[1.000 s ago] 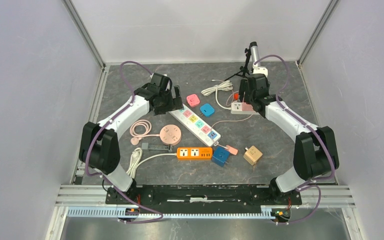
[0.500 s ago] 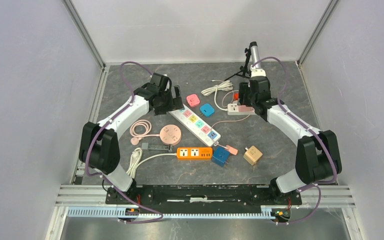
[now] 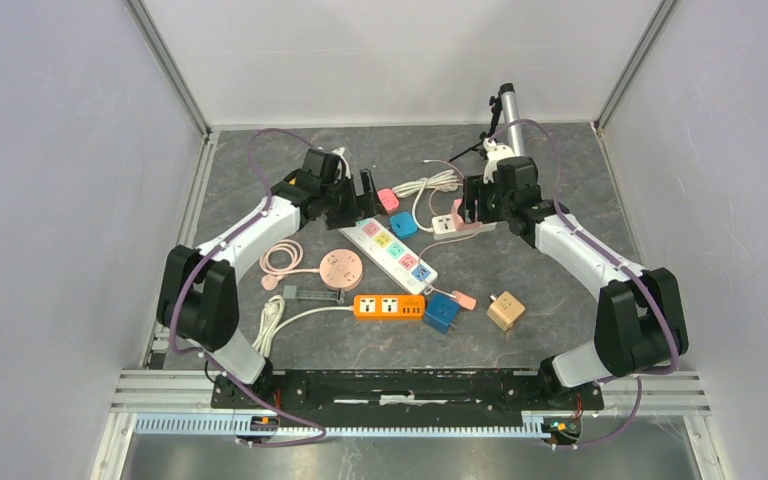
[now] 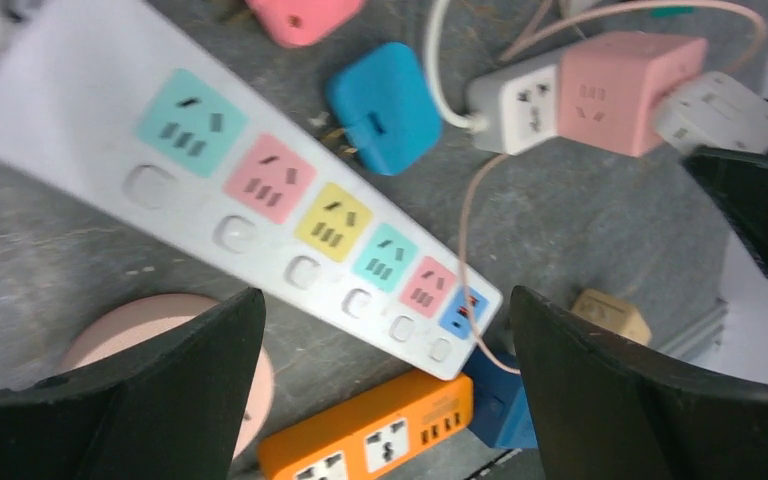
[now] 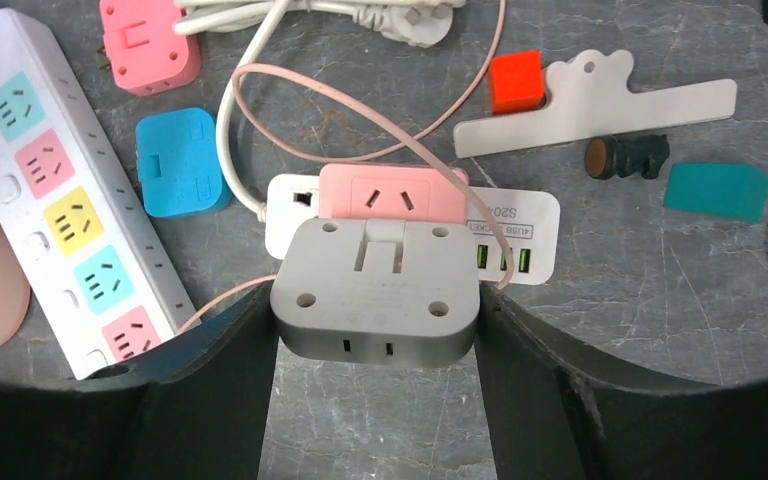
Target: Pull the plug off the socket
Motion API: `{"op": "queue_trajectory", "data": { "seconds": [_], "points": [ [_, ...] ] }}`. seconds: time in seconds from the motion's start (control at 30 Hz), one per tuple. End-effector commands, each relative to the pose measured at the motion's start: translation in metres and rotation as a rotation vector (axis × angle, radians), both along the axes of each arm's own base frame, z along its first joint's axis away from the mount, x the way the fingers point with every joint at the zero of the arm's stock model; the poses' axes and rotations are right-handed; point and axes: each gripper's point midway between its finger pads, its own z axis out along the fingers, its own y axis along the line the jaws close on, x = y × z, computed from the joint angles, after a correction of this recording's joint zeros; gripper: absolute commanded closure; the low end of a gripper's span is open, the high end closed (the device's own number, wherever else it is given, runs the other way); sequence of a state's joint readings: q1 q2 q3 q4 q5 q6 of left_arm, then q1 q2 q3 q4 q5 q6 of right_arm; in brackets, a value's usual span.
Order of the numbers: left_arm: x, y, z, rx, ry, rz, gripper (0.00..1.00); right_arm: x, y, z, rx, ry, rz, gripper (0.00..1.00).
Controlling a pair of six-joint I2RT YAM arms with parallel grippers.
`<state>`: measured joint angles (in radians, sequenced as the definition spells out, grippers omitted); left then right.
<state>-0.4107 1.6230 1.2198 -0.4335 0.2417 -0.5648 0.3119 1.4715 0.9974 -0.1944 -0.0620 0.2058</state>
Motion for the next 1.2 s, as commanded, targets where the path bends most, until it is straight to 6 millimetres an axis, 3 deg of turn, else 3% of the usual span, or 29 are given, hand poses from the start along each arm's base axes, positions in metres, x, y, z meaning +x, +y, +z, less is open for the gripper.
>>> {"op": "queue_trajectory", "data": {
  "seconds": [0.0, 0.23, 0.47, 0.6, 0.7, 0.97, 1.17],
  "points": [
    [-0.006, -0.051, 0.034, -0.187, -0.058, -0.086, 0.03, -0.017, 0.023, -0.001, 0.030, 0.049, 0.123, 0.42],
    [0.002, -0.095, 0.032, -0.234, -0.009, -0.124, 0.08, 0.008, 0.015, 0.009, -0.017, -0.028, 0.059, 0.16],
    [0.014, -0.115, 0.017, -0.269, 0.073, -0.096, 0.11, 0.017, 0.013, 0.012, -0.018, -0.045, 0.025, 0.11],
    [0.018, -0.126, 0.013, -0.279, 0.095, -0.092, 0.13, 0.016, 0.007, 0.019, -0.015, -0.072, -0.015, 0.11],
    [0.023, -0.136, 0.014, -0.295, 0.101, -0.086, 0.15, 0.017, -0.010, 0.029, -0.009, -0.087, -0.138, 0.13],
    [0.036, -0.158, 0.010, -0.318, 0.114, -0.084, 0.19, 0.008, -0.014, 0.076, 0.234, -0.156, -0.322, 0.17],
    [0.048, -0.175, 0.009, -0.318, 0.085, -0.106, 0.23, -0.008, -0.011, 0.065, 0.472, -0.022, -0.533, 0.28]
  ]
}}
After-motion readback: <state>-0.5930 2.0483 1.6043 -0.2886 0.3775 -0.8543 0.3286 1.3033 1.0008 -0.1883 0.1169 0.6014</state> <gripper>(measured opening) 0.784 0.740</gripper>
